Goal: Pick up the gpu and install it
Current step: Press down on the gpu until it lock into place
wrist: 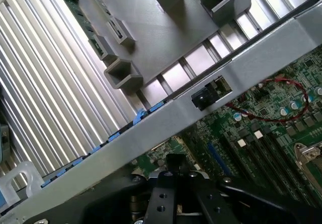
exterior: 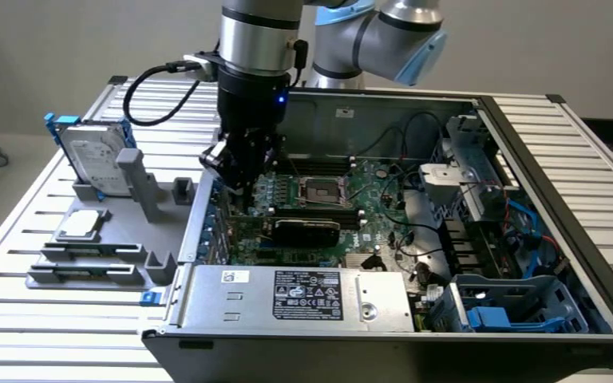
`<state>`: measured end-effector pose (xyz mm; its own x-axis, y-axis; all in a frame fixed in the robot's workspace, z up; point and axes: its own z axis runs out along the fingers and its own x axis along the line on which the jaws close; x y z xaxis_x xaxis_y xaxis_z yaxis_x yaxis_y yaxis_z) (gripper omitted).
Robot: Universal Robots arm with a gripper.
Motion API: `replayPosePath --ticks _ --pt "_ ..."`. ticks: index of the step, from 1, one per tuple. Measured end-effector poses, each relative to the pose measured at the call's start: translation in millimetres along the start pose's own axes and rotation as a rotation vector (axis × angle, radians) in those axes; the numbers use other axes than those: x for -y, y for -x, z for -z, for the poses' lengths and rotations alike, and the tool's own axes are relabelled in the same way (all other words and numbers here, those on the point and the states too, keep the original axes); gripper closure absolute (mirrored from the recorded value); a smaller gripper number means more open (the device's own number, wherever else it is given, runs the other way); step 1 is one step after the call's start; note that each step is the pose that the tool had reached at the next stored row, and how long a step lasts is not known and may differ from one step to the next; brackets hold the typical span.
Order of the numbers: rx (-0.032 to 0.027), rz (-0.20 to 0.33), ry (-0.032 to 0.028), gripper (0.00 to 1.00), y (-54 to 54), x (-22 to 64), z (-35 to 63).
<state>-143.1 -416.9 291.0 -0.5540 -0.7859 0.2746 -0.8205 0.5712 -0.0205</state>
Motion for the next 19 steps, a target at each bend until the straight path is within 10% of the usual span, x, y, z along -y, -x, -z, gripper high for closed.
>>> replayPosePath --ticks 7,10,16,19 --pt "0.0221 0.004 0.0143 0.89 6.7 12.3 7.5" --pt "0.0407 0.005 0.0175 0.89 8.3 14.8 8.3" --pt "0.0806 -0.002 -0.0087 0.89 13.2 22.1 9.6" --pt "0.0870 -0.003 -0.0114 0.89 13.4 22.6 10.0"
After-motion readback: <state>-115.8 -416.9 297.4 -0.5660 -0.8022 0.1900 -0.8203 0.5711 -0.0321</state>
